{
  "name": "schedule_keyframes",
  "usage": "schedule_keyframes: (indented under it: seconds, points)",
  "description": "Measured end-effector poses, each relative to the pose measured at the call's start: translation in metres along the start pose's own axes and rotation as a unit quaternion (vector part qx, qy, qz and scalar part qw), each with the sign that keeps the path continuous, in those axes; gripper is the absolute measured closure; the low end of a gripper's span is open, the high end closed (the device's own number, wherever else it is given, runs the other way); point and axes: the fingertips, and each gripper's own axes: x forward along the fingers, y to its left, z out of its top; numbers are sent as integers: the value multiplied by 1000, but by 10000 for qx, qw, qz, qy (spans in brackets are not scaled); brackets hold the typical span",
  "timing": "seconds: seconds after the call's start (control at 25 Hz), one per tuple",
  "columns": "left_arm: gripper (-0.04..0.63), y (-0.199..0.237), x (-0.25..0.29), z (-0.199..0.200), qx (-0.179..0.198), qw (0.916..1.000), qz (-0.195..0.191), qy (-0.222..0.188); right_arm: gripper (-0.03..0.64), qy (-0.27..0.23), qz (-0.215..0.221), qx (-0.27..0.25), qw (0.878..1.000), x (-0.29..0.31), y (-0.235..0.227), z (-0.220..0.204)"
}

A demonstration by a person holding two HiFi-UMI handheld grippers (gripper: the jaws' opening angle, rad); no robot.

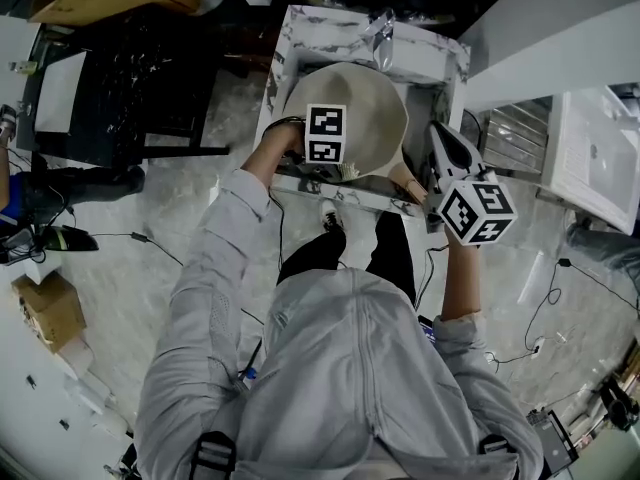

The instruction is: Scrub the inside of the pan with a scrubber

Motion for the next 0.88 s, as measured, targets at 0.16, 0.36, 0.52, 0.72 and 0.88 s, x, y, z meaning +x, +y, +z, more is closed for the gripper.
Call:
schedule_keyframes:
  seconds: [0.16,0.36,0.52,0.72,0.88]
  points:
    - [525,1,-1,-4,-143,9994,-183,241,581,194,217,-158,9995,3,-10,-1]
    - [525,9,2,-6,-530,9969,-241,531,581,427,580,-333,9969,11,-30,-3]
    - [525,12,4,-11,-795,9934,-308,772,581,527,729,-341,9954,16,-44,-5]
    - [525,10,0,-34,-839,9860,-457,1367,581,549,679,-414,9953,19,-45,-7]
    - [525,11,-6,-46,-661,9828,-567,1631,581,491,433,-411,9970,22,-42,-5]
